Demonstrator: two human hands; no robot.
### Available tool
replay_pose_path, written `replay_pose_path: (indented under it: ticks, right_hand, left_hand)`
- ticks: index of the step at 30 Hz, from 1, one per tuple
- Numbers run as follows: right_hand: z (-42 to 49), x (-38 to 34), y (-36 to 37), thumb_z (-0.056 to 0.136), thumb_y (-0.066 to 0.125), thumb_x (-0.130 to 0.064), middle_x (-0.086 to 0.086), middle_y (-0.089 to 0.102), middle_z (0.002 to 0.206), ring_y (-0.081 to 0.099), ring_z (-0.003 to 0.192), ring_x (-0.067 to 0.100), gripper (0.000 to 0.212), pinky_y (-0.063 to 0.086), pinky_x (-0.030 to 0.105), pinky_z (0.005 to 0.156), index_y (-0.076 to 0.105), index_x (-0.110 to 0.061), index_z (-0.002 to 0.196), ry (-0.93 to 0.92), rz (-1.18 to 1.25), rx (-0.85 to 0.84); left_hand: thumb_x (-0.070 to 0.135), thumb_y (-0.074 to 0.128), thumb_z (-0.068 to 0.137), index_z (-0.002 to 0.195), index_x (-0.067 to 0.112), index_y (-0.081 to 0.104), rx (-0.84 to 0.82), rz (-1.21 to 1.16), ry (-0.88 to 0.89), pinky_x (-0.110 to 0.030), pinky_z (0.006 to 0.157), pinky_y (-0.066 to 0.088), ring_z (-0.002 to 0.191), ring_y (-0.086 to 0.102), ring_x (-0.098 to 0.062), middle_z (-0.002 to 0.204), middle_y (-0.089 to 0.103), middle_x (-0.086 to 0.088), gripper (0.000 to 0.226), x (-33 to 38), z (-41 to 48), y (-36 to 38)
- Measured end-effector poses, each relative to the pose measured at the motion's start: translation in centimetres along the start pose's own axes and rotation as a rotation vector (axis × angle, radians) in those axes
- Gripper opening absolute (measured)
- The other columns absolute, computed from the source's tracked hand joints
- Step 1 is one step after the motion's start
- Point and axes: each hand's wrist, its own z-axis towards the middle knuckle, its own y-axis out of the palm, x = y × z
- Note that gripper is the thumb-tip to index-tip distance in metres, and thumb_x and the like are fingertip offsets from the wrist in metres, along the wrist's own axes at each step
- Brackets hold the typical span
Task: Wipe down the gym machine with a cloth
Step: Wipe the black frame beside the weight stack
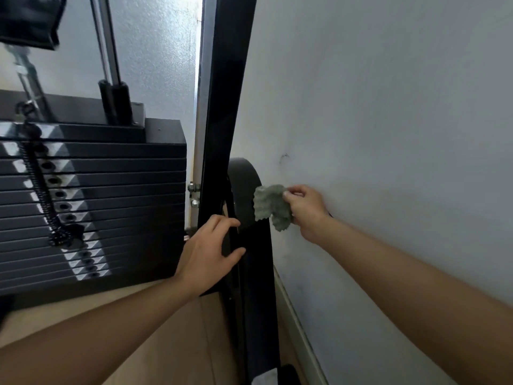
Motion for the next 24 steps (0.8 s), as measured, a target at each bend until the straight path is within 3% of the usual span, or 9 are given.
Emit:
replay_pose_path:
  ticks: [4, 10, 14, 19, 24]
  right_hand:
    - [-1.5, -1.6, -0.1, 0.104, 0.045, -0.046, 0.005, 0.065, 0.127, 0.064, 0.113, 0.029, 0.032, 0.055, 0.047, 0.092, 0.067, -0.026, 0.116, 0.192, 0.089, -0.424]
    - [-1.6, -1.9, -2.8, 0.1, 0.045, -0.059, 0.006, 0.066, 0.126, 0.066, 0.106, 0.029, 0.05, 0.058, 0.048, 0.087, 0.066, -0.022, 0.127, 0.308, -0.195, -0.592]
    - [-2.5, -0.8, -2.5, 0.095, 0.06, -0.052, 0.01, 0.067, 0.117, 0.069, 0.095, 0.028, 0.047, 0.061, 0.049, 0.086, 0.067, -0.012, 0.117, 0.313, -0.407, -0.552]
    - [-2.7, -0.5, -1.1, 0.096, 0.067, -0.035, 0.011, 0.069, 0.11, 0.071, 0.073, 0.025, 0.037, 0.061, 0.033, 0.059, 0.067, -0.009, 0.121, 0.278, -0.414, -0.444]
    - [-1.7, -0.8, -0.3, 0.092, 0.072, -0.013, 0.018, 0.067, 0.118, 0.072, 0.087, 0.031, 0.032, 0.063, 0.037, 0.06, 0.064, 0.0, 0.12, 0.236, -0.202, -0.307]
  left_hand:
    - [0.032, 0.08, 0.083, 0.137, 0.029, 0.053, -0.022, -0.028, -0.011, -0.035, 0.085, 0.058, 0.108, 0.059, -0.007, 0.129, 0.05, 0.016, 0.06, 0.2, -0.6, 0.3]
    - [0.031, 0.079, 0.083, 0.145, 0.027, 0.05, -0.035, 0.049, -0.004, -0.022, 0.078, 0.047, 0.108, 0.061, -0.01, 0.139, 0.047, 0.013, 0.069, 0.3, -1.3, 0.6]
    - [0.032, 0.078, 0.085, 0.15, 0.028, 0.045, -0.049, 0.059, -0.017, -0.025, 0.079, 0.049, 0.112, 0.06, -0.012, 0.145, 0.042, 0.011, 0.073, 0.3, -1.7, 0.9]
    - [0.032, 0.077, 0.086, 0.151, 0.029, 0.044, -0.066, 0.061, -0.015, -0.027, 0.079, 0.051, 0.114, 0.06, -0.013, 0.148, 0.041, 0.01, 0.073, 0.4, -1.8, 0.7]
    - [0.034, 0.075, 0.087, 0.152, 0.032, 0.04, -0.086, 0.07, -0.007, -0.025, 0.083, 0.05, 0.124, 0.055, -0.013, 0.151, 0.038, 0.012, 0.074, 0.0, -1.8, 0.5]
